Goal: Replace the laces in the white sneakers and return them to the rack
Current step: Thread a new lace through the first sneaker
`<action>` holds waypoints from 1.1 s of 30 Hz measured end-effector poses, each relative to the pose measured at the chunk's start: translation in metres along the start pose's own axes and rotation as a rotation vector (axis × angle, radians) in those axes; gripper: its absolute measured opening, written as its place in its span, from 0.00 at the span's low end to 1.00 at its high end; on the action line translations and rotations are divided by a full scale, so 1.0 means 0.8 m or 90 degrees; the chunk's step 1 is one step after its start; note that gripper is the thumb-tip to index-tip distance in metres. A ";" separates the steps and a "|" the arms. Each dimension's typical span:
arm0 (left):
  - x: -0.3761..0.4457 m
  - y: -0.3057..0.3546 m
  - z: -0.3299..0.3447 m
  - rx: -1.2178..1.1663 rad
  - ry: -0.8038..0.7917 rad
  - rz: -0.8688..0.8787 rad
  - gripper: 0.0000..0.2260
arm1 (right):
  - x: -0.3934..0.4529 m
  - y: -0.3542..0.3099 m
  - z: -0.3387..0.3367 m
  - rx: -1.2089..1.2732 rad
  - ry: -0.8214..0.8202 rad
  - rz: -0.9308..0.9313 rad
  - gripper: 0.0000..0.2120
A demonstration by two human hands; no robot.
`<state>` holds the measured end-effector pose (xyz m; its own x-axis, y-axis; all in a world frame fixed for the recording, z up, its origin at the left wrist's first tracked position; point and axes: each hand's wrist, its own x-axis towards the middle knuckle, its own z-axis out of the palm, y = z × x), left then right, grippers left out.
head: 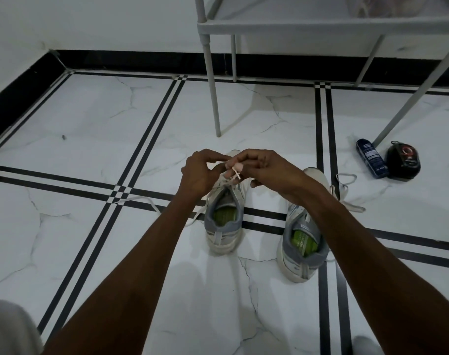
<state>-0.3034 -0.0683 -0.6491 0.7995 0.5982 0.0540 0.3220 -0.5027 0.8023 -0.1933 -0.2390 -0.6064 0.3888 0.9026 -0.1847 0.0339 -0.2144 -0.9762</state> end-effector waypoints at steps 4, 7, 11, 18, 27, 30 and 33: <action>-0.025 -0.009 -0.012 -0.018 0.064 -0.002 0.14 | 0.018 0.008 0.009 -0.102 0.140 -0.029 0.03; -0.050 -0.027 -0.009 -0.040 -0.020 -0.062 0.11 | 0.032 0.014 0.015 -0.190 0.178 -0.030 0.03; -0.067 -0.050 -0.003 -0.053 -0.063 -0.089 0.10 | 0.042 0.028 0.028 -0.317 0.147 -0.042 0.04; -0.082 -0.054 0.000 -0.232 -0.006 -0.162 0.07 | 0.043 0.051 0.051 -0.425 0.091 -0.054 0.05; -0.084 -0.052 0.008 -0.354 -0.001 -0.228 0.07 | 0.048 0.071 0.063 -0.438 0.135 -0.039 0.06; -0.084 -0.051 0.008 -0.345 -0.007 -0.206 0.08 | 0.047 0.078 0.072 -0.435 0.172 -0.054 0.05; -0.086 -0.051 0.009 -0.329 -0.002 -0.207 0.09 | 0.048 0.083 0.079 -0.401 0.209 -0.035 0.05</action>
<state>-0.3678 -0.0936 -0.6901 0.7031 0.6684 -0.2426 0.2622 0.0735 0.9622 -0.2346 -0.1951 -0.6855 0.6259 0.7799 0.0031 0.5477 -0.4367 -0.7137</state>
